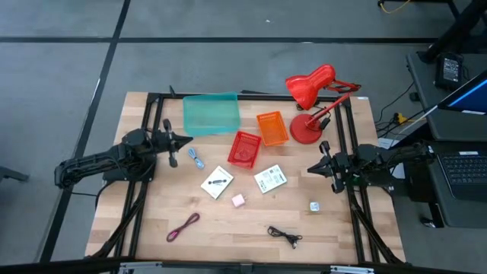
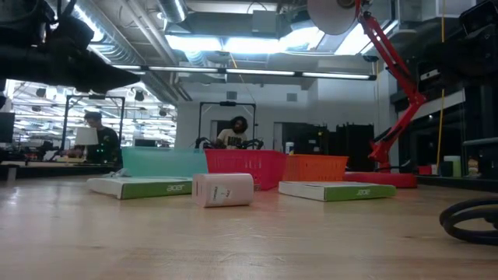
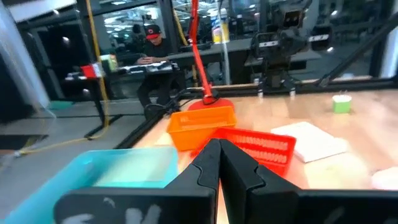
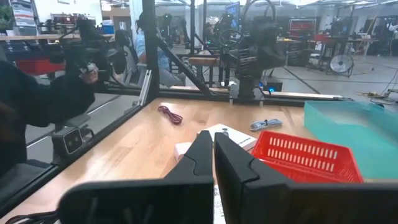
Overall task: Pick and place items into bin
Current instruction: Put the blue charger cable into the blue bin
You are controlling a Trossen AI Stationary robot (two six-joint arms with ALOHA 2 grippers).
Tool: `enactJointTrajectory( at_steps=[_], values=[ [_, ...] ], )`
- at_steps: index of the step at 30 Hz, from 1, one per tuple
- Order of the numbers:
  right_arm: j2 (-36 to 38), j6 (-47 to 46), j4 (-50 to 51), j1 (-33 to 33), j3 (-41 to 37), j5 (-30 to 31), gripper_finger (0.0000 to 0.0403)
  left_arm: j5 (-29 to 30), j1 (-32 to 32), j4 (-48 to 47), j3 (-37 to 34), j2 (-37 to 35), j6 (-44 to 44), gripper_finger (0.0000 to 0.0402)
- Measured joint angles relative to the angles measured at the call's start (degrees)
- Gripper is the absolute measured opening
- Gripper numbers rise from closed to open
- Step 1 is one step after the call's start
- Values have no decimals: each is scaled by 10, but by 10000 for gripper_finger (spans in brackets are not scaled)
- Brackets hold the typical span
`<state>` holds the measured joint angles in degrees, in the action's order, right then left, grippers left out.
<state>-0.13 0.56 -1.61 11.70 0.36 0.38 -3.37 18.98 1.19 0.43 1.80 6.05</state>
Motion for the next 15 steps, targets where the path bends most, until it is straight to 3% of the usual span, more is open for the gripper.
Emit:
enactJointTrajectory(
  at_steps=[5, 9, 15],
  values=[
    [0, -14, -5, 0, 0, 9, 0, -37, -18, 6, 0, 9, -14, 3],
    [-6, -38, -12, 0, 0, 69, 0, -53, -41, 8, 0, 22, -32, 2],
    [-34, -53, -42, 0, 0, 72, 0, -53, -85, 11, 1, 52, -38, 1]
  ],
)
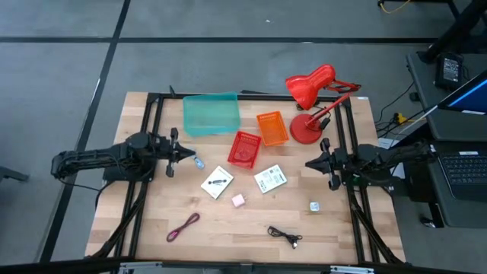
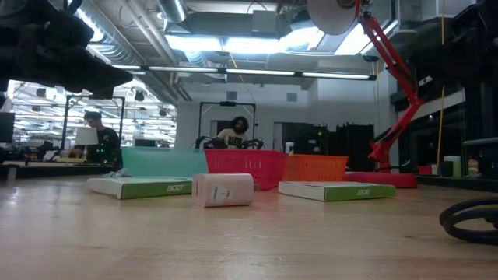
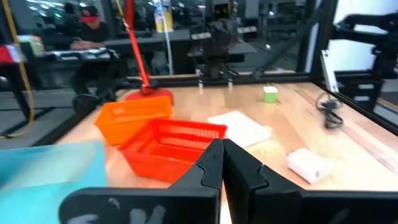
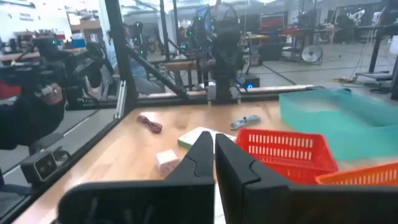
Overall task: Pick and place items into bin
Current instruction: Put the blue charger cable into the blue bin
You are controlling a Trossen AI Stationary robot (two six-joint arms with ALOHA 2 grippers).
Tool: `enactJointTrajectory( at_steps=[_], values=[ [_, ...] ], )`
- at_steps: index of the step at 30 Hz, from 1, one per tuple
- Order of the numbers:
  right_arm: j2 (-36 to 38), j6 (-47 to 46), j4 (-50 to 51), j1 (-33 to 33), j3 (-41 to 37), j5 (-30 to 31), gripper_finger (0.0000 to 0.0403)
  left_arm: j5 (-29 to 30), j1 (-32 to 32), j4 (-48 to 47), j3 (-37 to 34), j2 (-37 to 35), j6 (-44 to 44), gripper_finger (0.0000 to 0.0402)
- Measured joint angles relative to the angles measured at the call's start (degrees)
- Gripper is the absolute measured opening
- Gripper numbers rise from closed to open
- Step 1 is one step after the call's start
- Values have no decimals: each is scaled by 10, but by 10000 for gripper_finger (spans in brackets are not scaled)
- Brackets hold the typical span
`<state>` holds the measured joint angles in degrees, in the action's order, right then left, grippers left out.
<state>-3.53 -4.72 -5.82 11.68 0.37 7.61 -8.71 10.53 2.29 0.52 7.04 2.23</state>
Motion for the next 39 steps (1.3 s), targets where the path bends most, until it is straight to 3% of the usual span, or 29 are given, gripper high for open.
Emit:
enactJointTrajectory(
  at_steps=[7, 17, 25, 29, 34, 39],
  values=[
    [-52, 26, -71, 0, 0, 9, 0, 45, -43, -29, 50, 78, -5, 1],
    [-79, 21, -72, 0, 0, 74, 0, 131, -104, -130, 180, 287, -67, 2],
    [-79, 22, -65, 0, 0, 74, 0, 209, -118, -369, 339, 429, -151, 2],
    [-79, 22, -54, 0, 0, 74, 0, 246, -118, -474, 389, 471, -154, 2],
    [-80, 22, -48, 0, 0, 74, 0, 217, -117, -484, 396, 502, -120, 9],
    [-80, 22, -48, 0, 0, 74, 0, 187, -117, -485, 396, 531, -123, 41]
  ],
)
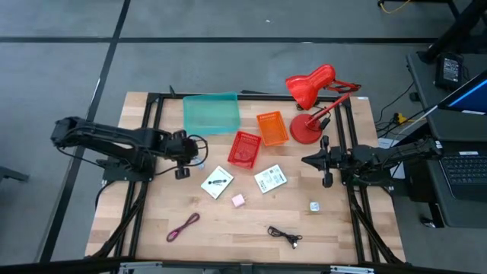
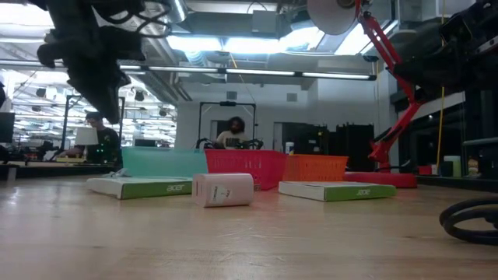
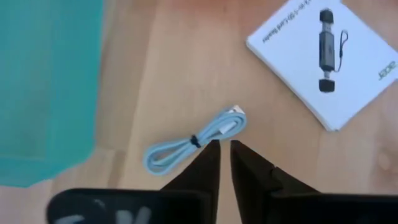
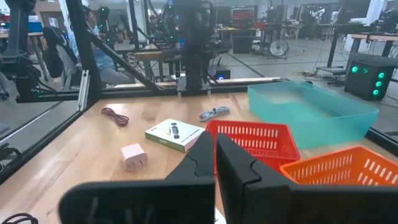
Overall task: Pick and place items into bin
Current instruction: Put the blue charger cable into the blue bin
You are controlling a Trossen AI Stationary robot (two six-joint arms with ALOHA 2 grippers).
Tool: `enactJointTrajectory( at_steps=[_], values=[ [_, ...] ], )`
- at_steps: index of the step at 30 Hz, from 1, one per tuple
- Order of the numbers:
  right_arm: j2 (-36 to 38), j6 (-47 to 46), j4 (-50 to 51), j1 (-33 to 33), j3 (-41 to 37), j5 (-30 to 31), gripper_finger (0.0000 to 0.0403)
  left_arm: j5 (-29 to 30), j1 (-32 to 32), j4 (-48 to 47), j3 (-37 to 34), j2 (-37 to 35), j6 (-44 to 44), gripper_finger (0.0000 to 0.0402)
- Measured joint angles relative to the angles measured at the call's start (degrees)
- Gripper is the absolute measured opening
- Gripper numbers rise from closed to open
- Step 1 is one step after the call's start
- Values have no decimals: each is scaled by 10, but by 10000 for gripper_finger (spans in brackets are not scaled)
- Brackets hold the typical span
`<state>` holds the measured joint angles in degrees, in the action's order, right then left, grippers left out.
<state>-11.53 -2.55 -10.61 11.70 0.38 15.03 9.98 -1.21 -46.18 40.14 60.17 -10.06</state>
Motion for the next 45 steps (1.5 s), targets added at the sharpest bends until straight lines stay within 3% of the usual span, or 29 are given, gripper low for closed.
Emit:
enactJointTrajectory(
  at_steps=[5, 11, 17, 30, 38, 45],
  values=[
    [0, -2, 0, 0, 0, 0, 0, -6, 0, 0, 0, 26, -1, 83],
    [0, -2, 0, 0, 0, 0, 0, 36, 0, 0, 0, 53, 3, 131],
    [0, -2, 0, 0, 0, 0, 0, 40, 0, 7, 0, 89, 34, 160],
    [0, -2, 1, 0, 0, 0, 0, 63, 0, 18, 0, 194, 125, 163],
    [0, -2, 3, 0, 0, 0, 1, 126, 9, 23, 0, 239, 148, 161],
    [0, -4, 3, 0, 0, 0, 1, 101, 17, 55, 1, 269, 210, 159]
  ],
)
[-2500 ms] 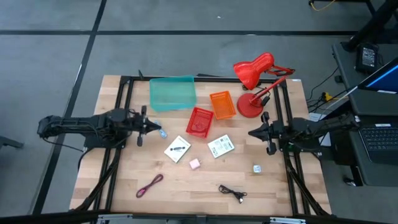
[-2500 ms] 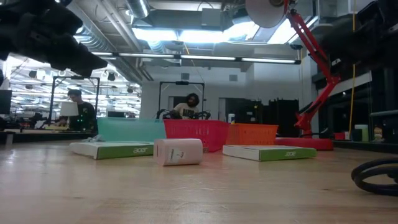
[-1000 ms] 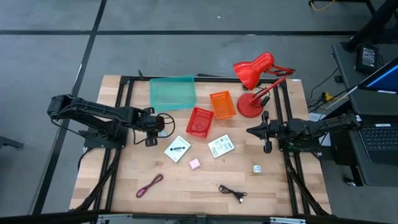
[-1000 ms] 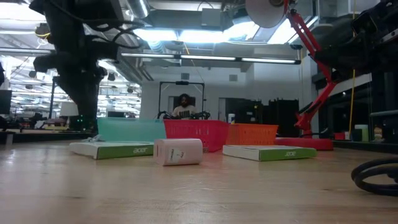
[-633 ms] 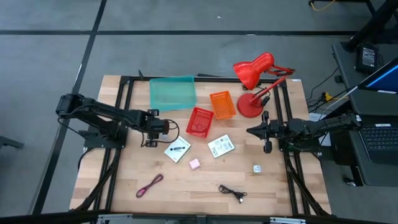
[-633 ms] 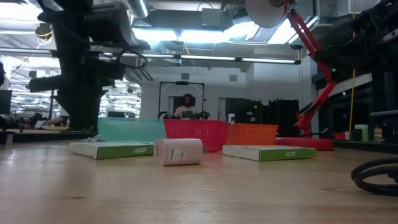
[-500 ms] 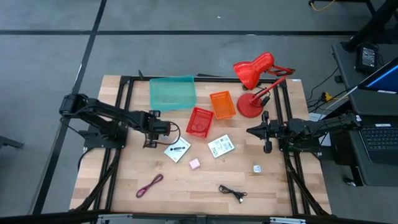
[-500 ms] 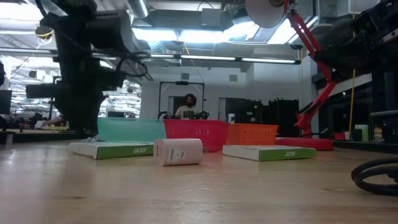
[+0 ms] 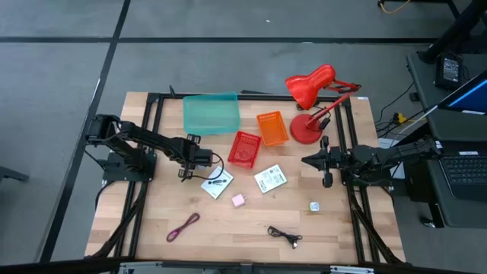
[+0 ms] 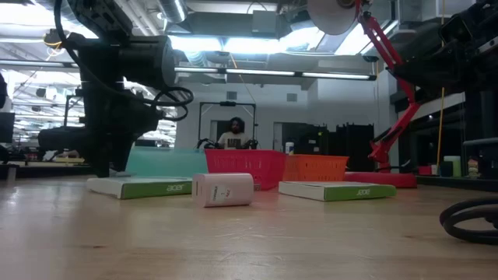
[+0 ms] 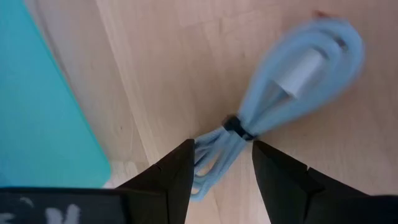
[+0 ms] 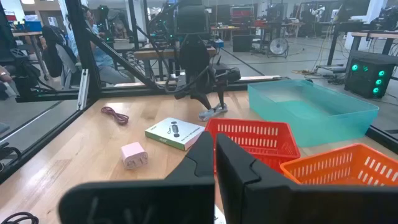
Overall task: Pick and place items into bin
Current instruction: Put the blue charger cable into the blue bin
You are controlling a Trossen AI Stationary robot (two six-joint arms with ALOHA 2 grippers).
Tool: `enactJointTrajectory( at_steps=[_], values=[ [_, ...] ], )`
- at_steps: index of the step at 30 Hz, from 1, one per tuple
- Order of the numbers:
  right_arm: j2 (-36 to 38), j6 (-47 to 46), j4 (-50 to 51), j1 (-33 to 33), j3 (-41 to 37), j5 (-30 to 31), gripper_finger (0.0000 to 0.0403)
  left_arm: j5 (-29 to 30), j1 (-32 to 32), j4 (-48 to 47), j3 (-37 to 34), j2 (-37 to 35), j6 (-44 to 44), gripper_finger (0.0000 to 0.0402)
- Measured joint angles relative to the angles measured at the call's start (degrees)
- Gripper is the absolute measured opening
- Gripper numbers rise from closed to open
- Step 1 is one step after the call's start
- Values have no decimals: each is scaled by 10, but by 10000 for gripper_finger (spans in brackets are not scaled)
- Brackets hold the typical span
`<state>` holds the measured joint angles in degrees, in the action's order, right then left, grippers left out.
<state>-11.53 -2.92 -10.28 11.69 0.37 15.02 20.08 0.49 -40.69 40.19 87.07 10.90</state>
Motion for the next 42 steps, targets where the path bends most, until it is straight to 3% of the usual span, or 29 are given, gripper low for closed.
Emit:
enactJointTrajectory(
  at_steps=[5, 12, 22, 33, 42],
  values=[
    [-1, 0, 3, 0, 0, 0, 1, 2, 0, 12, 1, 14, 34, 155],
    [-4, 0, 5, 0, 0, 0, 0, -20, 1, 17, 1, 14, 1, 128],
    [-4, 0, 10, 0, 0, 0, 0, -30, 0, 30, 1, 15, -78, 16],
    [-4, 0, 15, 0, 0, 0, 0, -92, -21, 20, -3, -63, -117, 16],
    [-4, 0, 16, 0, 0, 0, 0, -84, -36, 20, -3, -162, -146, 16]
  ],
)
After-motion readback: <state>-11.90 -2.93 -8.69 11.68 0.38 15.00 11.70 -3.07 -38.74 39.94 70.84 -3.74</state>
